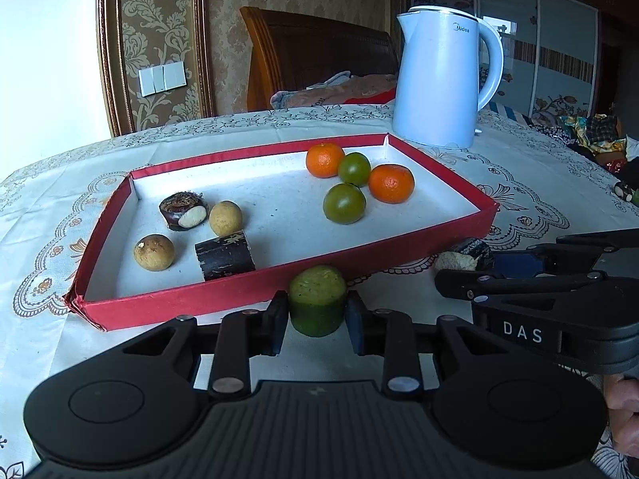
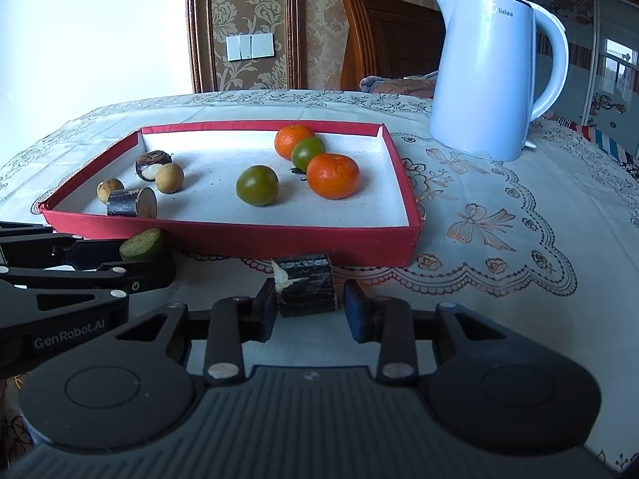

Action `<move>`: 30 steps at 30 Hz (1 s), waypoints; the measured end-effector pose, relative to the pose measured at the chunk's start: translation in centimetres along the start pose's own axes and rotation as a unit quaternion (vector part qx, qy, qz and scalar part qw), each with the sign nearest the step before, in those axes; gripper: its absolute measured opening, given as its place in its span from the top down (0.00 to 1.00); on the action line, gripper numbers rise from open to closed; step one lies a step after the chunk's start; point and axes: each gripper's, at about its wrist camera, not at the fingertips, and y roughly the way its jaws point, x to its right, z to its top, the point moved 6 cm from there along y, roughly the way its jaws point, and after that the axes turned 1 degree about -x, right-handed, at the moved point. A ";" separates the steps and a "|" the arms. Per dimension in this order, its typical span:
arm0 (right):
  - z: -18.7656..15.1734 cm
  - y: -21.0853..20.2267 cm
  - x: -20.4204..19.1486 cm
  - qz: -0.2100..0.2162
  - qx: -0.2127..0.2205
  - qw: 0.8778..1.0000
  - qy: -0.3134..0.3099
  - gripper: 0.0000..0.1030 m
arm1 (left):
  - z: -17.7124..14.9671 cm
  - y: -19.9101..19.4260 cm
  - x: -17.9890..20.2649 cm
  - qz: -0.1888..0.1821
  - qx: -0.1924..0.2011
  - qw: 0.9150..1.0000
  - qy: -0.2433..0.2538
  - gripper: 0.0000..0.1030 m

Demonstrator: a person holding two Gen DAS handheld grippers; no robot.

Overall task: Organize fruits
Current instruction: 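Carry the yam chunk with the right tool while the left tool carries the cucumber chunk into the tray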

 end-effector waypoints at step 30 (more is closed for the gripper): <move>4.0 -1.1 1.0 -0.008 0.061 0.998 0.023 0.69 | 3.0 -1.6 -1.5 -0.001 0.060 0.998 -0.034 0.71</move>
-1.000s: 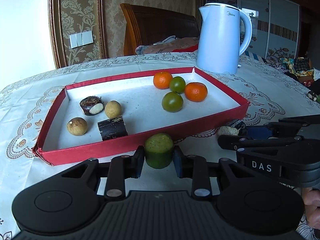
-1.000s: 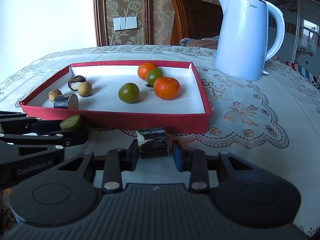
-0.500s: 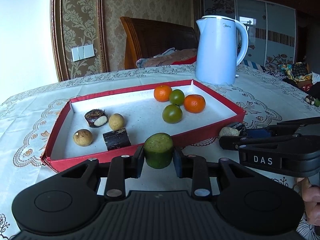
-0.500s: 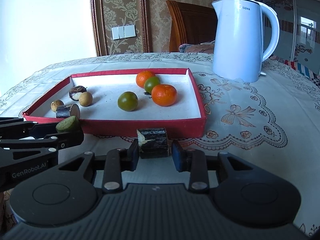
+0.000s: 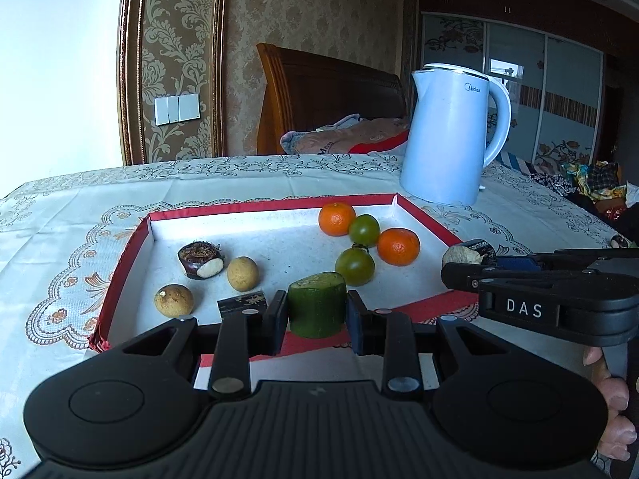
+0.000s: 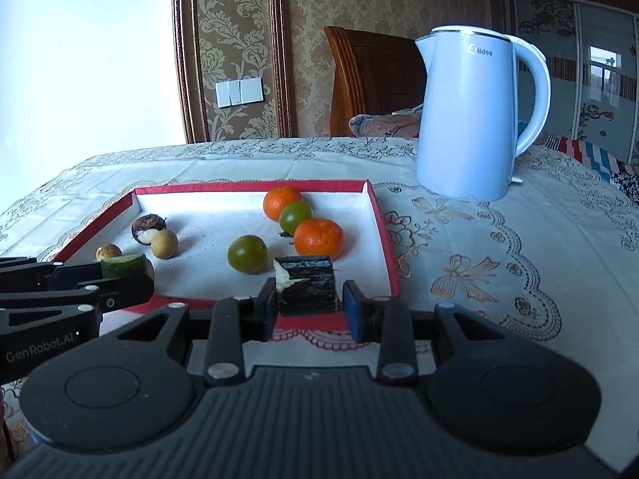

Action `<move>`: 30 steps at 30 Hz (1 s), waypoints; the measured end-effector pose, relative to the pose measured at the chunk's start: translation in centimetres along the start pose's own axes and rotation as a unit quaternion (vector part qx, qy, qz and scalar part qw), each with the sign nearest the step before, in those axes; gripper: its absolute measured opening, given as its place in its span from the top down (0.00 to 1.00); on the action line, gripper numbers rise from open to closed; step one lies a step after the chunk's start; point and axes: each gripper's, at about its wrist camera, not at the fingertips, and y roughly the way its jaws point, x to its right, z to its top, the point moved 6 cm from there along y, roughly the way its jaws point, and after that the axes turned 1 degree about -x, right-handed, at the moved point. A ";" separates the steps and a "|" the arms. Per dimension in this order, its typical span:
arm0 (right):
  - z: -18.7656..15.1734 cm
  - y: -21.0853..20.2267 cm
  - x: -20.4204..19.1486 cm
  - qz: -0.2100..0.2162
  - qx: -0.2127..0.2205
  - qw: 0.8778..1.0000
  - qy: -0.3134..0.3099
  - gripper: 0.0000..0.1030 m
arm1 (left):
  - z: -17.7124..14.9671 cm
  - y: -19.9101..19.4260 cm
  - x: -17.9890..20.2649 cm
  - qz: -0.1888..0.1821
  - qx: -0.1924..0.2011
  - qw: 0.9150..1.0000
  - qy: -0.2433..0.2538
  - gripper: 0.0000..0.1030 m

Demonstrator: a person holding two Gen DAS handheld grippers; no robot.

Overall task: Organize fruits
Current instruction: 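Carry the yam chunk with the right tool while the left tool carries the cucumber chunk into the tray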

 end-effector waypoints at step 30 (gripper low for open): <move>1.7 6.7 -0.4 -0.033 -0.039 0.999 0.006 0.69 | 2.2 5.7 -2.5 0.064 -0.028 0.997 -0.029 0.71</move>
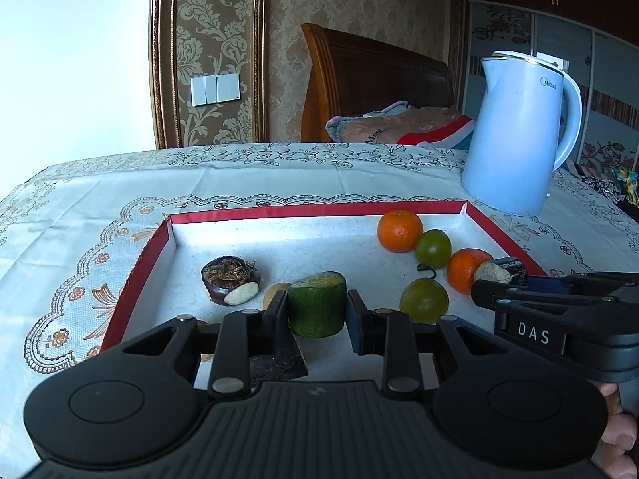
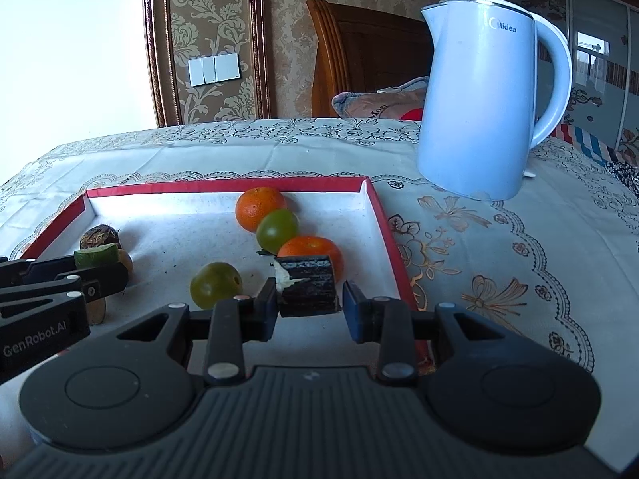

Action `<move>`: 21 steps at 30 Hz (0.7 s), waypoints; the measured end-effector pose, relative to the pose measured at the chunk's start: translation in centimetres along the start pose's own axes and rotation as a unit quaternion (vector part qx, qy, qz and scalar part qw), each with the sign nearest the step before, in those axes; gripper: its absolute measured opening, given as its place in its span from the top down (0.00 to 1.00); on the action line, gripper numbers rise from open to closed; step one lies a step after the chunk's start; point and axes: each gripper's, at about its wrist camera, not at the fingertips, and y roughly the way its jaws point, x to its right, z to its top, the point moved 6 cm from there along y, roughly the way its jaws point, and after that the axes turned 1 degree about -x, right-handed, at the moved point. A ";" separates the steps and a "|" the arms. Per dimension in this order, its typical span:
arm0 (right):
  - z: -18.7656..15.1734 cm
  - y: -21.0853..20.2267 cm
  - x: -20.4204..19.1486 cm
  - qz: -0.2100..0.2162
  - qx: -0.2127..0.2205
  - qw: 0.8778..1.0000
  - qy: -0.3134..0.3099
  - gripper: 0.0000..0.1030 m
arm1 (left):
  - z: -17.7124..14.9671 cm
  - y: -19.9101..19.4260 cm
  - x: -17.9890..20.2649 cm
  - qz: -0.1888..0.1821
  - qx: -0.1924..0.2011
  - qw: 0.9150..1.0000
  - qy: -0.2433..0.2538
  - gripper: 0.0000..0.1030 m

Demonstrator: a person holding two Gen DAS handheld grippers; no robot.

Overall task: Organize fruits
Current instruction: 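Carry the yam chunk with the right tool while the left tool carries the cucumber chunk into the tray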

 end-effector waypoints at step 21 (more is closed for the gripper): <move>0.1 -0.1 0.1 -0.010 0.011 1.000 0.002 0.57 | 0.1 0.1 -0.7 0.017 0.000 1.000 -0.016 0.71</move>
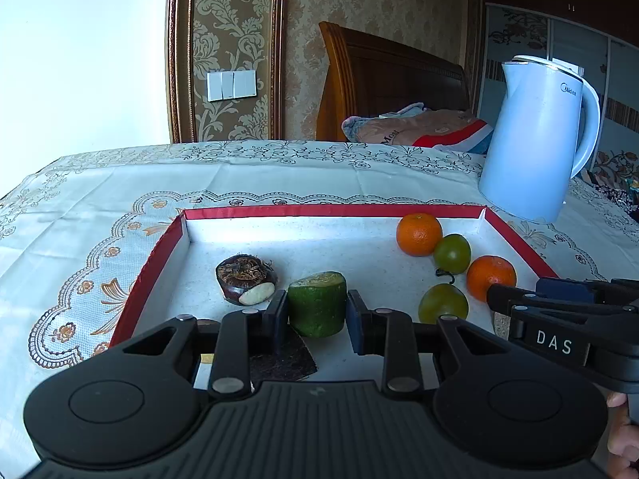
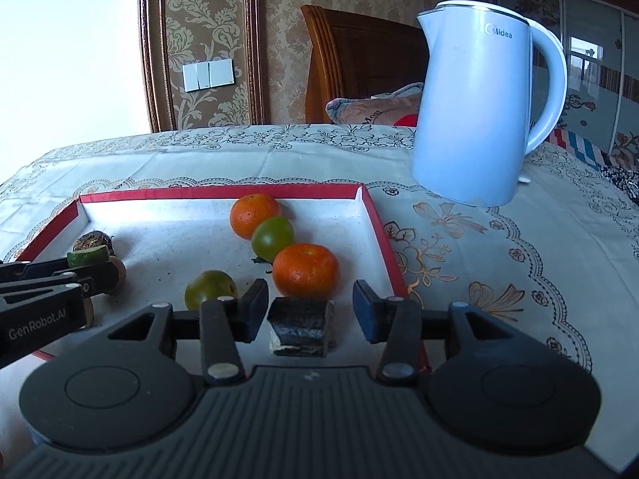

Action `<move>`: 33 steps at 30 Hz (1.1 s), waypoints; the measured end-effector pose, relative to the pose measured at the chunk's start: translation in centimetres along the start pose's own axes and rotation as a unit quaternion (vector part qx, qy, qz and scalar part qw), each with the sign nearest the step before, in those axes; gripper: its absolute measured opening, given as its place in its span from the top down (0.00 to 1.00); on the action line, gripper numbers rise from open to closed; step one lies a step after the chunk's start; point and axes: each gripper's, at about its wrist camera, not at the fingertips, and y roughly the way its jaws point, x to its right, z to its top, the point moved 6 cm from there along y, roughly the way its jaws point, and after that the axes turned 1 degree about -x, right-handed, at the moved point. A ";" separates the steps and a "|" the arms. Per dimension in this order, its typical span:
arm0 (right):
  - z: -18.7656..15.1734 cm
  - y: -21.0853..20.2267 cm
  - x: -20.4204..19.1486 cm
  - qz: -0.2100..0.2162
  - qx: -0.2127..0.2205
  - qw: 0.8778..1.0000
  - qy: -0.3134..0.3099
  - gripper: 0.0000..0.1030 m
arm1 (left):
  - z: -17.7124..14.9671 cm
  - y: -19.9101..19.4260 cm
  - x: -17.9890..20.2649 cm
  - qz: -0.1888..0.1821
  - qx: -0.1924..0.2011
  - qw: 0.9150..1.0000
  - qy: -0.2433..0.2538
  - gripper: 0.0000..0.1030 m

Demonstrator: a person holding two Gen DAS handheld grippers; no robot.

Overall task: Organize fruits
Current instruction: 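Carry the yam chunk with the right tool while the left tool carries the cucumber chunk into the tray, then open the right gripper in the tray while the left gripper releases the cucumber chunk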

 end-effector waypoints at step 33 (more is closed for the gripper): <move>-0.1 -0.3 0.2 0.015 0.004 1.000 0.014 0.06 | -0.4 -0.6 -1.2 0.014 -0.007 1.000 -0.024 0.35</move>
